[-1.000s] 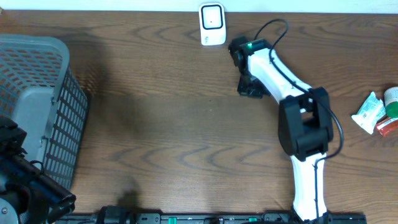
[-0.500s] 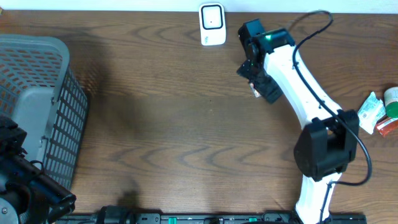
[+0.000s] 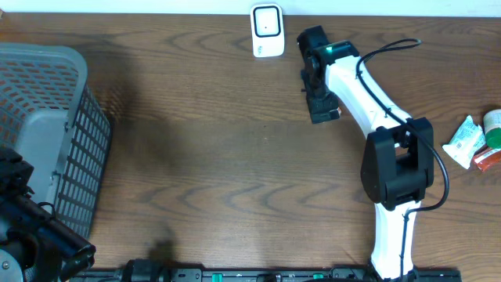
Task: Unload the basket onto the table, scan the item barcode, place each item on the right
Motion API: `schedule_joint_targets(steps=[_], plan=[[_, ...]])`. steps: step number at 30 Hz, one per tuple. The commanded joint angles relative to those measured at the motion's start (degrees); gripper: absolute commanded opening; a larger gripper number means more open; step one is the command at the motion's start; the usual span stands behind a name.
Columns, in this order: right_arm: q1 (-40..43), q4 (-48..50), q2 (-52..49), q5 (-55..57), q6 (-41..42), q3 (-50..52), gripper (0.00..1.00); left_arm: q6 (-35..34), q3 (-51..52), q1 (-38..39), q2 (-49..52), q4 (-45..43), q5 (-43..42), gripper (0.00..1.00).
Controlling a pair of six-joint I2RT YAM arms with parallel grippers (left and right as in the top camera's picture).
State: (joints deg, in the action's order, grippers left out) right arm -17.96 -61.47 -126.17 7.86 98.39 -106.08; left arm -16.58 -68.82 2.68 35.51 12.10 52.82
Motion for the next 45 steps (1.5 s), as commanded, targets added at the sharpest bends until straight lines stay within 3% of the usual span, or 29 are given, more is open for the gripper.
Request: schedule_joint_targets(steps=[1,11,34,38,41,45], plan=[[1.5,1.0,-0.9,0.6,-2.8,0.1,0.99,-0.2,0.1,0.1,-0.1,-0.2,0.2,0.61],[4.9,6.0,-7.0,-6.6,-16.3,0.1,0.99,-0.2,0.1,0.1,-0.1,-0.2,0.2,0.61],[5.9,-0.5,-8.4,-6.7,-22.2,-5.5,0.99,-0.2,0.1,0.1,-0.1,-0.2,0.2,0.61],[5.9,-4.9,-8.4,-5.8,-22.2,-8.8,0.9,-0.2,0.1,0.1,-0.1,-0.2,0.2,0.61],[6.0,-7.1,-8.4,-4.7,-22.2,-10.2,0.76,-0.2,0.1,0.1,-0.1,-0.2,0.2,0.61],[6.0,-10.3,-8.4,-2.7,-19.8,-10.1,0.86,-0.2,0.1,0.1,-0.1,-0.2,0.2,0.61]])
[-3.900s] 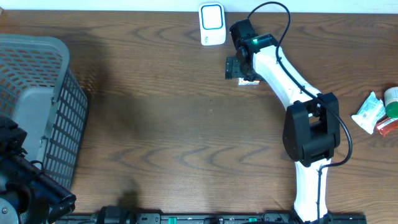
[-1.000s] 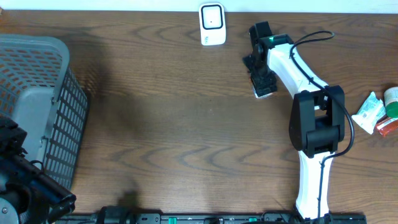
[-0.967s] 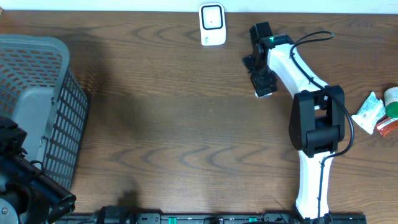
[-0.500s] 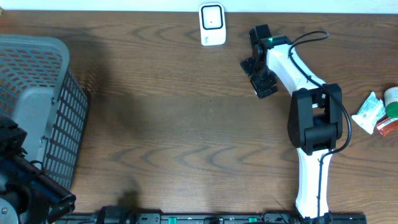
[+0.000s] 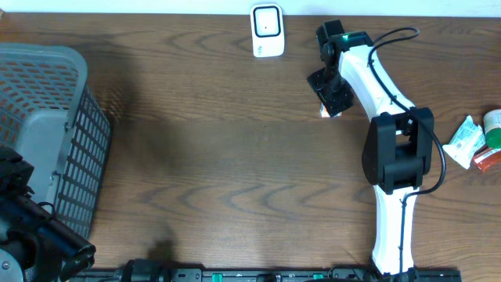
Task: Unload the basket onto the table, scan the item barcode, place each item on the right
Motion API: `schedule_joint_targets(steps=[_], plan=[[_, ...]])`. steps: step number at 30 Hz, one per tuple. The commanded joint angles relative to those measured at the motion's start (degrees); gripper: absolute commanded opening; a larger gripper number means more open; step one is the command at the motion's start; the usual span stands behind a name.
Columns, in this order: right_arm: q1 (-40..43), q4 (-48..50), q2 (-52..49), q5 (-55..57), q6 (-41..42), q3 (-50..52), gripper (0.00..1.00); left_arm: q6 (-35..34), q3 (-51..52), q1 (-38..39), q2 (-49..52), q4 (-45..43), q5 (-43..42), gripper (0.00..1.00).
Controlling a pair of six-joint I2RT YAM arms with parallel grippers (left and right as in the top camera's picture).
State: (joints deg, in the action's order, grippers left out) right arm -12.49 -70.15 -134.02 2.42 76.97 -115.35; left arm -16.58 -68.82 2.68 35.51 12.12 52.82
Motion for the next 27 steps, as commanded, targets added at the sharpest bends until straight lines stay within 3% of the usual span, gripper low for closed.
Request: schedule_joint_targets(steps=[1,4,9,11,13,18,27], plan=[[0.6,-2.8,-0.6,3.3,2.8,-0.8,0.89,-0.2,0.1,0.1,-0.1,-0.2,0.2,0.61],[0.6,-3.5,-0.6,4.1,3.8,-0.8,0.89,-0.2,0.1,0.1,-0.1,-0.2,0.2,0.61],[1.1,-3.3,-0.6,4.2,5.3,-0.8,0.63,-0.2,0.1,0.1,-0.1,-0.2,0.2,0.61],[1.3,-3.3,-0.6,4.3,5.3,-0.8,0.6,-0.2,0.1,0.1,-0.1,-0.2,0.2,0.61],[1.3,-3.6,-0.6,5.3,5.2,-0.8,0.66,-0.2,0.1,0.1,-0.1,-0.2,0.2,0.61],[1.3,-3.9,-0.5,5.3,2.8,-0.9,0.99,-0.2,0.1,0.1,-0.1,-0.2,0.2,0.61],[2.6,-2.5,-0.2,5.1,1.8,0.4,0.99,-0.2,0.1,0.1,-0.1,-0.2,0.2,0.61]])
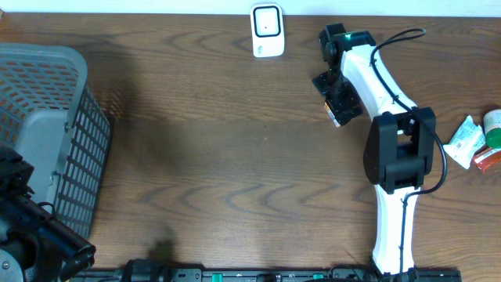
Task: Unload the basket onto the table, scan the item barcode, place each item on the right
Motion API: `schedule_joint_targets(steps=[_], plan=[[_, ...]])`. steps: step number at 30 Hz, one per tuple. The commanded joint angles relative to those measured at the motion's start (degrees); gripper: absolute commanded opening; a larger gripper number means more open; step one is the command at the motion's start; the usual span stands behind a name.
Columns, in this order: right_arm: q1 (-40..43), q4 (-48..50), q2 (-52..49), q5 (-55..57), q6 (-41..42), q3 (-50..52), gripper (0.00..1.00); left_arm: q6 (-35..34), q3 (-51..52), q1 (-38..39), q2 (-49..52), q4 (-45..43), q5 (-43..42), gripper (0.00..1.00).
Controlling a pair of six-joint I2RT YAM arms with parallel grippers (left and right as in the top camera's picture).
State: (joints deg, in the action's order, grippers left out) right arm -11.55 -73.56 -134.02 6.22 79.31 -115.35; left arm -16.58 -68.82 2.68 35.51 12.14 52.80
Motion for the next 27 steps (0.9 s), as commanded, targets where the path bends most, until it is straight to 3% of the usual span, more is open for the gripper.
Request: schedule_joint_targets(steps=[1,5,11,21,27], plan=[[2.0,1.5,-0.2,1.2,-0.5,0.8,0.99,-0.2,0.1,0.1,-0.1,-0.2,0.2,0.61],[3.7,3.0,-0.3,1.3,-0.8,2.3,0.99,-0.2,0.1,0.1,-0.1,-0.2,0.2,0.61],[4.3,9.2,-0.3,-0.7,-8.0,4.7,0.99,-0.2,0.1,0.1,-0.1,-0.2,0.2,0.61],[3.2,16.2,-0.3,-2.7,-8.0,12.7,0.98,-0.2,0.1,0.1,-0.1,-0.2,0.2,0.61],[3.3,16.0,-0.2,-2.7,-8.2,13.1,0.58,-0.2,0.1,0.1,-0.1,-0.2,0.2,0.61]])
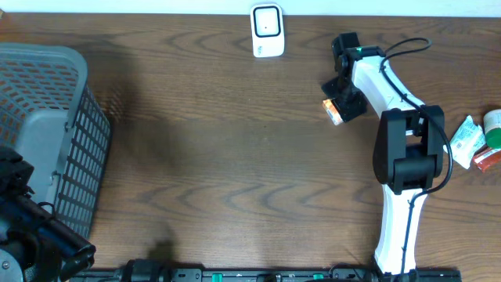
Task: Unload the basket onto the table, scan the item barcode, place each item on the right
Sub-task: 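Lift the packet and hold it in front of the scanner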
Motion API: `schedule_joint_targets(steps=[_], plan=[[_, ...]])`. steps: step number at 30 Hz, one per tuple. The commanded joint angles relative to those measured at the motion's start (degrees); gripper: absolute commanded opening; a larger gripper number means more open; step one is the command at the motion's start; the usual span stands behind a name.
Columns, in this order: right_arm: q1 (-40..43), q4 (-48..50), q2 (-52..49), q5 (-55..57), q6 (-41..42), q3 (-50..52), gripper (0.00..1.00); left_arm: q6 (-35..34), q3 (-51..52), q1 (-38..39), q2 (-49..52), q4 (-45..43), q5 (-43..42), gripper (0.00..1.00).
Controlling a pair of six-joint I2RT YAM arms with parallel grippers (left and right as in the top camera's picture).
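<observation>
The white barcode scanner [267, 30] stands at the far edge of the table, in the middle. To its right, my right gripper [338, 106] is shut on a small orange and white item [332, 110], which shows at the gripper's left side. The item's barcode cannot be made out. Only the dark body of my left arm [31, 223] shows, at the near left corner, and its fingers cannot be told apart.
A grey mesh basket [47, 117] fills the left side. At the right edge lie a white and green packet [463, 141], a green and white container [493, 121] and a red item [487, 159]. Bare wooden table [235, 157] lies between.
My right gripper has moved slightly right and turned. The held item now shows its orange and white face on the left of the gripper. The left arm is unchanged.
At first my right gripper was close to the scanner, just to its right. Then it stood further right with a white bit of the item showing below it, then a little lower. Now it is further right again, with the item's orange side in view.
</observation>
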State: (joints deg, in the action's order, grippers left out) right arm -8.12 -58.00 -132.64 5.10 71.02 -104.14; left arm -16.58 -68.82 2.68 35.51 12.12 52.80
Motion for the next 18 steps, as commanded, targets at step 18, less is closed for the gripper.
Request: schedule_joint_targets(steps=[18], plan=[[-3.4,4.7,7.6,-1.0,-21.6,-9.0,0.31,-0.2,0.1,0.1,-0.1,-0.2,0.2,0.61]])
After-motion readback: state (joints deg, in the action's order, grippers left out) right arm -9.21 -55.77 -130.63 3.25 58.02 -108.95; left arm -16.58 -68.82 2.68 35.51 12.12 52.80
